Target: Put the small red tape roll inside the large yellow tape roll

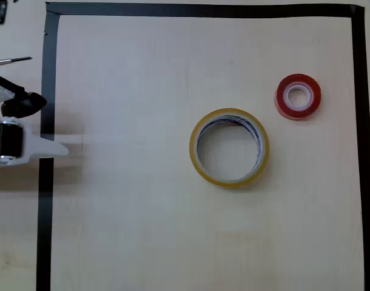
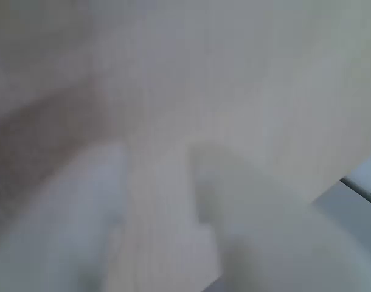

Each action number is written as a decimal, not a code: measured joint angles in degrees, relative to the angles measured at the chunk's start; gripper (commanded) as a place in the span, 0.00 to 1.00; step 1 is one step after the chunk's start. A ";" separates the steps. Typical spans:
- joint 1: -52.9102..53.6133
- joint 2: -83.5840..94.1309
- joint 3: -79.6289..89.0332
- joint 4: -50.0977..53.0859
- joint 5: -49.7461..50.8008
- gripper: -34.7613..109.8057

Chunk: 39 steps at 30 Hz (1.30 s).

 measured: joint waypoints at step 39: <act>-18.02 -95.80 -85.96 -9.58 8.53 0.24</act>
